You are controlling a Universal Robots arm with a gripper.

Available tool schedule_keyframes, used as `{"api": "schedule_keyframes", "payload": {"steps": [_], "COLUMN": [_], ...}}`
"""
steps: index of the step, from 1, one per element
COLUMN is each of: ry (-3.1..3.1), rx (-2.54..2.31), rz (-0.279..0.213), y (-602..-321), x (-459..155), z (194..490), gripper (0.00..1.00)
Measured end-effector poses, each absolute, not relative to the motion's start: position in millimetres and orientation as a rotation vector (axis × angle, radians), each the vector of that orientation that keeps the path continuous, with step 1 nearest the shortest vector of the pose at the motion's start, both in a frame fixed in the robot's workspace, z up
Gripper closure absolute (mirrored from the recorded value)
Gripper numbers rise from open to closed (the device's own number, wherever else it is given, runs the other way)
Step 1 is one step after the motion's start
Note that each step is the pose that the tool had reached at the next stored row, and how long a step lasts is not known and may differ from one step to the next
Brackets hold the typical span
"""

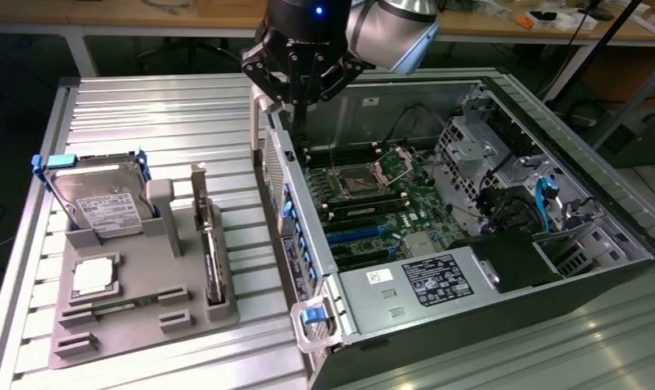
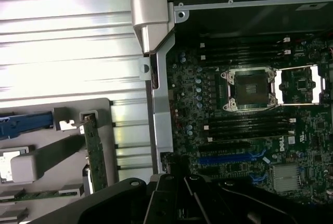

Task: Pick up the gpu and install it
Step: 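Reach for the gpu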

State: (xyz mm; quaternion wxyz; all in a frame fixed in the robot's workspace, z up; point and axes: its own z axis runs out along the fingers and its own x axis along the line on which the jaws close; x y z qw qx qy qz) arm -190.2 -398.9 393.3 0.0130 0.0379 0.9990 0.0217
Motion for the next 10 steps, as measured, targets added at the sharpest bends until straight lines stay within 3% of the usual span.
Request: {"api": "schedule_keyframes", "payload": {"steps": [10], "ry": [3.113], "rx": [0.118], "rz": [0.068], "y": [-399.0], "x": [-196.8], "z": [393.3], "gripper": [0.89]}}
